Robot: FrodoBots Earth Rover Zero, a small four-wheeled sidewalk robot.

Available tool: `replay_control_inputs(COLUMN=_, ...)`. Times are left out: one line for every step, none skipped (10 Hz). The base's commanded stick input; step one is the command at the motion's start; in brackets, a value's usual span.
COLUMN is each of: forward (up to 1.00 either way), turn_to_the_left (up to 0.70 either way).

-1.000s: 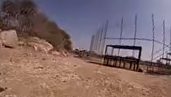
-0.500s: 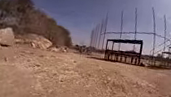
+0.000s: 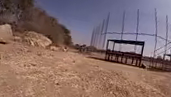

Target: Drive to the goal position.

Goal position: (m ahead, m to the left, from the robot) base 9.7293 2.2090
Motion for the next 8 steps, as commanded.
replay_control_inputs(forward=0.50, turn_to_the_left=0.00)
replay_control_inputs(forward=0.50, turn_to_the_left=0.00)
replay_control_inputs(forward=0.50, turn_to_the_left=0.00)
replay_control_inputs(forward=0.50, turn_to_the_left=0.00)
replay_control_inputs(forward=0.50, turn_to_the_left=0.00)
replay_control_inputs(forward=0.50, turn_to_the_left=0.00)
replay_control_inputs(forward=0.50, turn_to_the_left=0.00)
replay_control_inputs(forward=0.50, turn_to_the_left=0.00)
